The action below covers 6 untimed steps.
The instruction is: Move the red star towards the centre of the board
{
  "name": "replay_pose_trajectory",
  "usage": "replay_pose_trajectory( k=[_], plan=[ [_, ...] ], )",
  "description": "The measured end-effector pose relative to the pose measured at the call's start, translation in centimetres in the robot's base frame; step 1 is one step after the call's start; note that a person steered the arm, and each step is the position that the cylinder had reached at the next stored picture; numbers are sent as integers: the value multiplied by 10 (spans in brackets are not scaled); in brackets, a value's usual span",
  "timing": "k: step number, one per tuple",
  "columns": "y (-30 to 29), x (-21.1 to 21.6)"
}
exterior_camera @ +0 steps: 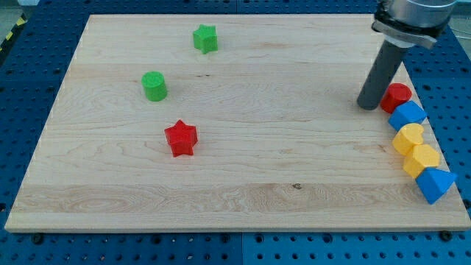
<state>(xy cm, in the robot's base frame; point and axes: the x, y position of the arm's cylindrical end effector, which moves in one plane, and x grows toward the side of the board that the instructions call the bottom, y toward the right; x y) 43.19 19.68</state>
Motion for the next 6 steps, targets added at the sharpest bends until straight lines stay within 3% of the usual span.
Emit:
replay_pose_trajectory(
  k=[2,6],
  plan=[
    [-32,15],
    [-100,94]
  ],
)
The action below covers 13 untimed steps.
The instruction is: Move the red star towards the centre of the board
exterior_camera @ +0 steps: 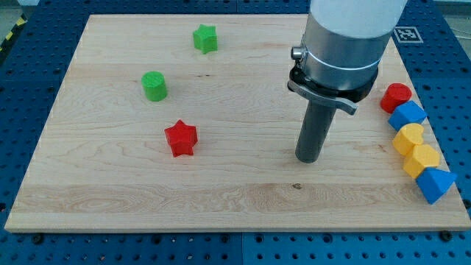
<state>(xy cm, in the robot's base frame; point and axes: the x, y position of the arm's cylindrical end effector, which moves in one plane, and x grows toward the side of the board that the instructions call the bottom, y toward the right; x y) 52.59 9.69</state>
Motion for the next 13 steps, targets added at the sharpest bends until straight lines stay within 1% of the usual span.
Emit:
replay_pose_trajectory(
  k=[1,2,3,4,5,7,8,10,11,12,13],
  plan=[
    [0,0],
    [-13,4],
    [-40,10],
    [-44,10],
    [-78,10],
    [-88,10],
    [-119,10],
    [-126,10],
    [-143,9],
    [-184,-2],
    [-198,-2]
  ],
)
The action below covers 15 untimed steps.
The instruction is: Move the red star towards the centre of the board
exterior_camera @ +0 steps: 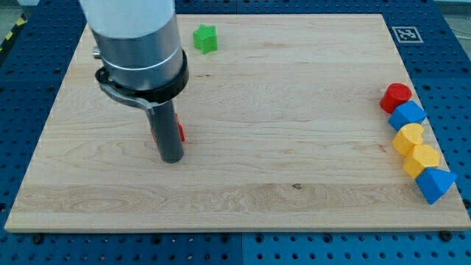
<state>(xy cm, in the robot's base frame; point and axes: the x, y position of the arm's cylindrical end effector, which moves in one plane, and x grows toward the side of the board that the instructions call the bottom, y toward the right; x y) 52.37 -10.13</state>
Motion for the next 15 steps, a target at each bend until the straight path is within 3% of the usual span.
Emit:
replay_pose_trajectory(
  k=[3,9,15],
  plan=[
    [-60,-33],
    [50,-41],
    [62,-55]
  ],
)
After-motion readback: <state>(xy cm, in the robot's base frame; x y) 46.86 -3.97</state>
